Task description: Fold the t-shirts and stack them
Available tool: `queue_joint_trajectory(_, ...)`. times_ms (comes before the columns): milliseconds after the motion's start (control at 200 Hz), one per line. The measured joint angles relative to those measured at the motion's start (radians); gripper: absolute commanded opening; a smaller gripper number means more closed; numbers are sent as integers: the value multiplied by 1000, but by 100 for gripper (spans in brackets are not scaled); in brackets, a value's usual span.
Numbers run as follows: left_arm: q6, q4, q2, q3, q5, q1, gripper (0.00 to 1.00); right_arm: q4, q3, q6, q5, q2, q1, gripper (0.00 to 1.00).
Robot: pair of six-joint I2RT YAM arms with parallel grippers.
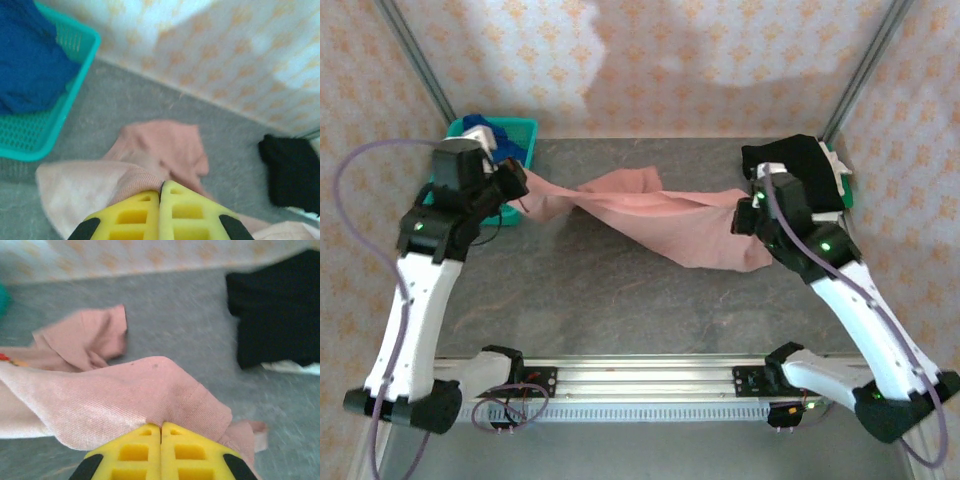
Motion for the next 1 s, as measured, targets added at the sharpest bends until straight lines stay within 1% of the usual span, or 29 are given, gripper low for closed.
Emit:
queue_joint_trajectory(75,2,-12,-35,59,-24,0,0,13,27,-24,-29,-35,0,0)
queue_joint_trajectory(150,9,-11,-39,108,-49,0,0,41,52,-43,-29,-26,0,0)
queue_joint_trajectory(205,18,-13,-11,143,-60,0,0,50,94,-58,-8,27,0,0)
queue_joint_trajectory(250,26,-15,43,188,-68,0,0,58,151,-72,27,110,-2,0)
queue_joint_trajectory(360,56,-18,274,368,-68,0,0,77,365,-103,113,388,-32,0)
queue_joint_trajectory(455,82,-29,535,593,-64,7,0,70,573,-121,159,635,-74,0)
queue_joint_trajectory(500,96,-51,659,725,-55,13,0,47,690,-127,167,742,-93,0)
queue_joint_trajectory(560,106,-89,806,903,-47,20,0,18,837,-132,172,844,-110,0)
queue_joint_trajectory(601,113,-125,890,1031,-43,24,0,-24,966,-138,175,913,-120,0)
queue_joint_trajectory(661,113,-161,968,1167,-31,27,0,-64,1129,-145,180,980,-127,0)
queue_joint_trajectory(706,113,-172,974,1195,-19,30,0,-97,1248,-156,185,1013,-127,0)
queue_joint_trajectory(751,113,-175,948,1186,-5,31,0,-113,1316,-164,192,1018,-127,0)
queue_joint_trajectory(791,113,-168,898,1145,6,31,0,-120,1358,-175,197,1008,-127,0)
queue_joint_trajectory(856,117,-133,779,1027,14,31,0,-125,1359,-188,200,967,-127,0)
queue_joint_trajectory(921,125,-90,643,890,18,31,0,-118,1279,-199,204,894,-127,0)
queue_joint_trajectory(1001,134,-31,467,714,24,30,0,-85,1052,-202,201,761,-129,0)
